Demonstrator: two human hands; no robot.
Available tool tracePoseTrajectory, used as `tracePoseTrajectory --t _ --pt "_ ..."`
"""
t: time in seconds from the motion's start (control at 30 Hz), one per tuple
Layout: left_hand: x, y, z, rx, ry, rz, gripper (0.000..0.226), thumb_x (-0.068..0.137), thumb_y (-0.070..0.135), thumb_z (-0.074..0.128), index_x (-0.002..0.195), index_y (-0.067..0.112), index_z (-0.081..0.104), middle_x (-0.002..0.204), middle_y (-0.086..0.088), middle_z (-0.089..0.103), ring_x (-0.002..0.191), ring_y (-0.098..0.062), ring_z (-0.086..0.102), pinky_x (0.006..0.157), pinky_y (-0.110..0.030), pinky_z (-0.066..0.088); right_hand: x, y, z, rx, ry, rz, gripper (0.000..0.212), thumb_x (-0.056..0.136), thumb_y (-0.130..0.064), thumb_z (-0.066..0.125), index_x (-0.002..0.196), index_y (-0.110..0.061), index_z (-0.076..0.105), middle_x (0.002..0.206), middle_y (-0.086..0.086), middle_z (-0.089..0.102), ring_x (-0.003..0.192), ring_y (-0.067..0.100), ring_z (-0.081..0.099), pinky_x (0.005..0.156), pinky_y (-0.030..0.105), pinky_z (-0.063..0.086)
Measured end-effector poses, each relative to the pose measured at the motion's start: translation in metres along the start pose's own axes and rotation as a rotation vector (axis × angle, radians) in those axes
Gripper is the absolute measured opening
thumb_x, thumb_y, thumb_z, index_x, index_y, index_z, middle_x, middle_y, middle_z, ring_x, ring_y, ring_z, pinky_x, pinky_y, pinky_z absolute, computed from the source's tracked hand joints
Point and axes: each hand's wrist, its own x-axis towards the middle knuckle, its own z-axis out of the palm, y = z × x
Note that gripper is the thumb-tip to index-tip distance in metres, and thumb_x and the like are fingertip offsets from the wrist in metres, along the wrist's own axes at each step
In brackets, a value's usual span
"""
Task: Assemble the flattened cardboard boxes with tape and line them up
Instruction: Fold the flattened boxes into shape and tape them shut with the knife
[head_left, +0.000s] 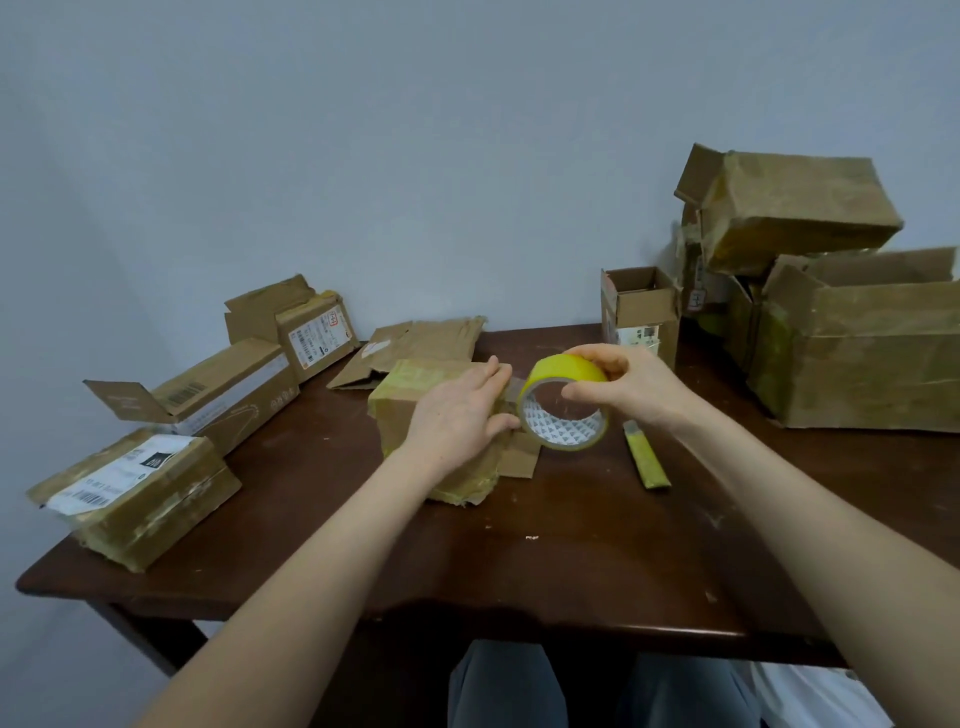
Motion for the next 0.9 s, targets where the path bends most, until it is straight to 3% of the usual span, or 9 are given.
tracePoseTrajectory --t 0.13,0.27,0.4,0.53,0.73,0.9 --pt "0.0 -0.001 0.001 0.017 0.017 0.031 0.071 0.094 0.053 0.043 0.151 0.017 0.02 0.159 0.0 0.017 0.143 -0.016 0.025 0.109 -0.032 0.032 -0.004 0.0 -0.002 -0.095 -0.019 -0.002 0.05 0.073 -0.029 0.082 0.12 -0.023 0.065 0.104 -0.007 0.07 0.097 0.01 0.065 0.082 0.024 0.051" --pt "-0.002 -0.003 0.004 0.028 0.038 0.0 0.07 0.095 0.054 0.039 0.152 0.019 0.019 0.159 0.002 0.018 0.144 -0.015 0.021 0.11 -0.032 0.027 -0.015 0.002 -0.008 -0.313 -0.037 0.001 0.058 0.074 -0.032 0.08 0.129 -0.028 0.06 0.117 -0.011 0.058 0.11 0.011 0.055 0.085 0.023 0.04" --pt "-0.007 -0.006 0.005 -0.058 0.075 -0.01 0.067 0.092 0.047 0.05 0.15 0.024 0.026 0.154 0.004 0.027 0.14 -0.015 0.027 0.111 -0.036 0.026 -0.024 0.012 0.001 -0.169 0.002 0.098 0.061 0.07 -0.038 0.082 0.127 -0.031 0.059 0.12 -0.011 0.058 0.111 0.01 0.053 0.093 0.028 0.044" --pt "-0.016 -0.015 0.007 -0.05 0.115 0.059 0.064 0.09 0.035 0.055 0.148 0.026 0.03 0.152 0.007 0.032 0.139 -0.011 0.03 0.109 -0.034 0.026 -0.027 0.014 0.005 -0.16 0.073 0.11 0.051 0.07 -0.038 0.082 0.116 -0.028 0.064 0.109 -0.008 0.064 0.103 0.013 0.059 0.086 0.03 0.05" --pt "-0.013 -0.009 0.007 0.009 0.101 0.045 0.064 0.093 0.039 0.053 0.15 0.025 0.026 0.154 0.006 0.029 0.14 -0.014 0.028 0.11 -0.034 0.027 -0.026 0.007 0.001 -0.301 0.067 0.053 0.063 0.072 -0.037 0.08 0.13 -0.025 0.06 0.131 -0.005 0.057 0.123 0.015 0.048 0.096 0.029 0.04" --pt "-0.013 -0.005 0.005 0.025 0.097 0.025 0.063 0.095 0.039 0.05 0.15 0.025 0.024 0.155 0.006 0.026 0.141 -0.014 0.027 0.111 -0.034 0.026 -0.025 0.003 0.0 -0.355 0.058 0.065 0.059 0.074 -0.038 0.079 0.129 -0.027 0.06 0.129 -0.006 0.057 0.119 0.014 0.05 0.091 0.026 0.039"
